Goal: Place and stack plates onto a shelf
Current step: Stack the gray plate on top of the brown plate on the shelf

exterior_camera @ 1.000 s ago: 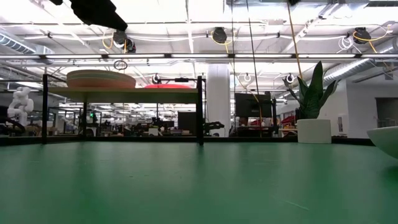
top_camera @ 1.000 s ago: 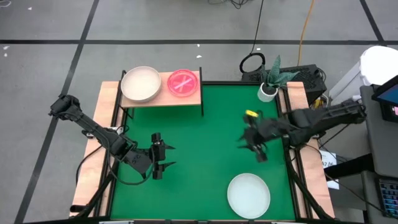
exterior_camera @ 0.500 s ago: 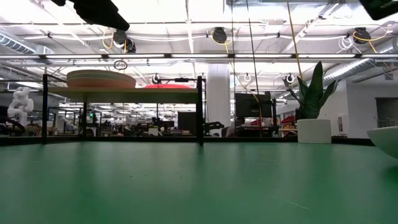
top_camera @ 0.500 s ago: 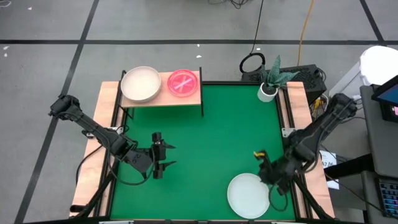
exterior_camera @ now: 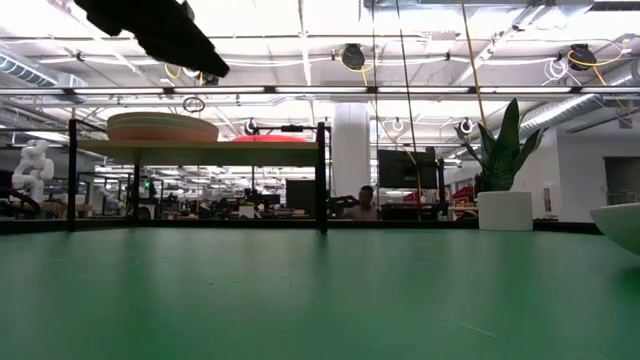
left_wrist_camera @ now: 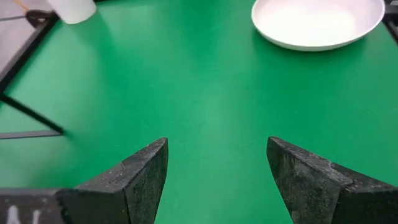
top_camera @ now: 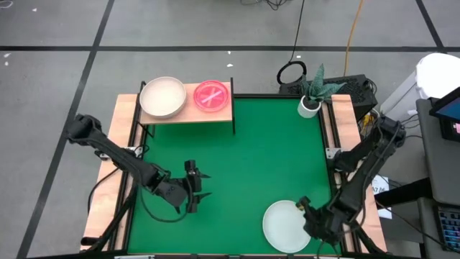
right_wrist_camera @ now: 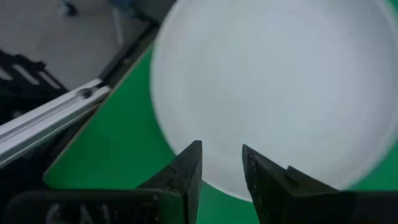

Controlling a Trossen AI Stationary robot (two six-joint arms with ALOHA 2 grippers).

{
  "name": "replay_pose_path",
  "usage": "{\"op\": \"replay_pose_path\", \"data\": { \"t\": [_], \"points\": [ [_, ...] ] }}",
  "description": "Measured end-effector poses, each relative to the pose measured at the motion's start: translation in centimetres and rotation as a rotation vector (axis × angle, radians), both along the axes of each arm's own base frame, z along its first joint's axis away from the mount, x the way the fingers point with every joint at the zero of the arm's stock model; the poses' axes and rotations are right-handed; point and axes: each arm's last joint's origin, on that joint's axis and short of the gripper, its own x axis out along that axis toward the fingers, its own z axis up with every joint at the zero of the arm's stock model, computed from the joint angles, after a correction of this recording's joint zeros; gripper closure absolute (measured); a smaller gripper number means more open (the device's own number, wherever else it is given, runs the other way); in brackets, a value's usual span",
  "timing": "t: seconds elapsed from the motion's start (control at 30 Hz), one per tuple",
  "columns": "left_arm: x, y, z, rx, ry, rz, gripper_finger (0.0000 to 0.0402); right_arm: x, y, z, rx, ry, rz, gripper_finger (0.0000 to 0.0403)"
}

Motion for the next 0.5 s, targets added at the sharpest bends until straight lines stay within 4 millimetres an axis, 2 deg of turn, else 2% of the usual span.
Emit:
{"op": "replay_pose_path", "data": {
  "t": [0.2,0.5],
  "points": [
    [1.3,-1.1,-1.5,-0.057,-0.01,-0.031,0.0124,-0.7,2.0,-1.6,0.002,0.036,0.039,0.0312],
    [1.7,-2.1,-1.6,-0.098,-0.062,-0.05,0.0124,-1.3,3.9,-4.1,-0.046,0.064,0.086,0.0314]
  ]
}}
